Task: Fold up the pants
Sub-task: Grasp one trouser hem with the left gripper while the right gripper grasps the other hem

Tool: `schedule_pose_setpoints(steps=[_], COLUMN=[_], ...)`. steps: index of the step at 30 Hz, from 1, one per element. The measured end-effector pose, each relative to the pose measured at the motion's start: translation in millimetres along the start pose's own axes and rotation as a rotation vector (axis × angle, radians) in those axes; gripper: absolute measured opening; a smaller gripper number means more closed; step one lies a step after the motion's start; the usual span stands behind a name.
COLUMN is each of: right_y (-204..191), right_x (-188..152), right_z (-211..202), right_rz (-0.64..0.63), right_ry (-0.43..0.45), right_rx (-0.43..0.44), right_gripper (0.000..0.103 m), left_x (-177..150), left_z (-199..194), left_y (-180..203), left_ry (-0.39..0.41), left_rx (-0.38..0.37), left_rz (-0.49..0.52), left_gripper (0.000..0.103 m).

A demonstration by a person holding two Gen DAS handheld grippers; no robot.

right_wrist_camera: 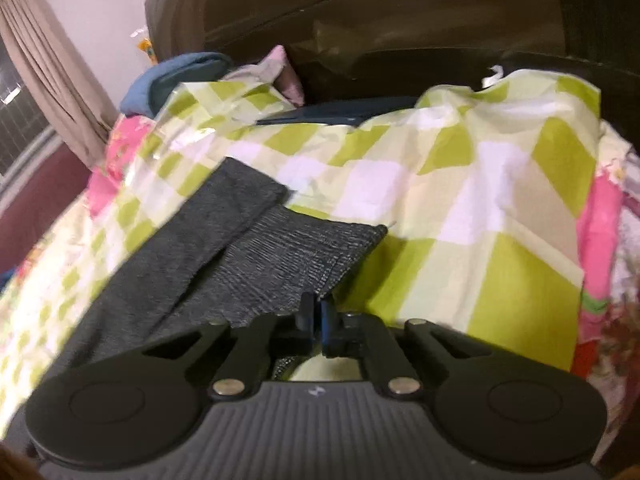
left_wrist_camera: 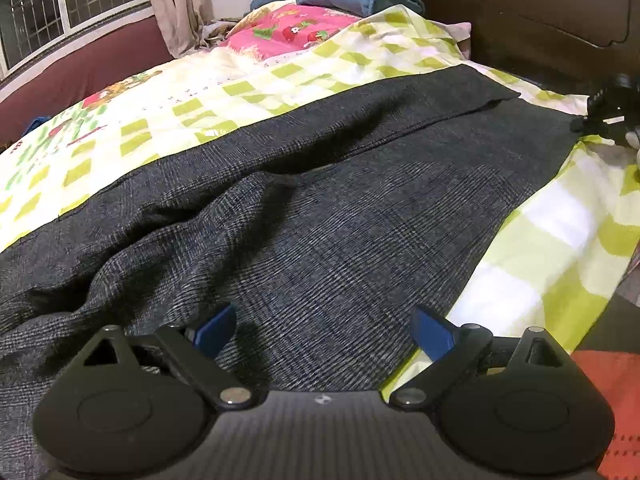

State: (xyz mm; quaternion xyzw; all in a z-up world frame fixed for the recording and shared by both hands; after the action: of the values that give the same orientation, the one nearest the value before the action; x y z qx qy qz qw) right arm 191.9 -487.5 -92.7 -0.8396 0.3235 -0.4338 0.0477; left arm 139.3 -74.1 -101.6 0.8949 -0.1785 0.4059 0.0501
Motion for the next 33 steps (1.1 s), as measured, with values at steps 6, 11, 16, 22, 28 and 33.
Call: schedule_pose_setpoints(steps=[6, 11, 16, 22, 28, 33], right_y=[-6.7, -28.5, -137.2, -299.1, -422.4, -474.3], right_x=[0.2, 10.1, -26.9, -108.6, -174.2, -216.8], right_z=[-7.8, -50.6, -50.2, -34.1, -3.1, 25.4], right_rz=[-0.121, -0.290, -0.508, -0.835, -1.129, -1.272], right_ry=[-0.012, 0.094, -0.028, -0.193, -0.282, -0.330], right_rx=[-0.104, -0.108, 0.221, 0.586, 0.772, 0.809], right_gripper=[0.013, 0.016, 0.021, 0.027, 0.034, 0.040], left_x=[-4.3, 2.1, 16.2, 24.3, 22.3, 9.6], left_z=[-15.9, -50.6, -73.1, -70.0, -31.7, 0.0], left_y=[-8.7, -43.5, -117.7, -223.2, -315.2, -362.2], left_ry=[0.005, 0.053, 0.097, 0.081, 0.006, -0.058], left_rx=[-0.008, 0.027, 0.157, 0.292, 0.348, 0.327], left_rz=[-0.007, -0.001, 0.018, -0.009, -0.043, -0.106], left_gripper=[0.103, 0.103, 0.103, 0.103, 0.103, 0.103])
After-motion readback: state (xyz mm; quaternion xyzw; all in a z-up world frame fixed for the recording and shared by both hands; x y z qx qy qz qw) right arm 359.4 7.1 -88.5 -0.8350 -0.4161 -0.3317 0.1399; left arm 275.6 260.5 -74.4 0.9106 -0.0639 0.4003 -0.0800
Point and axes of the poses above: each gripper's, at about its wrist camera, not at the fingertips, and z roughly the way its jaws point, y to its right, x to its top, the point moved 8 cm from there along z, roughly the way its jaws point, and after that the axes turned 5 degrees about y, right-handed, at the moved point
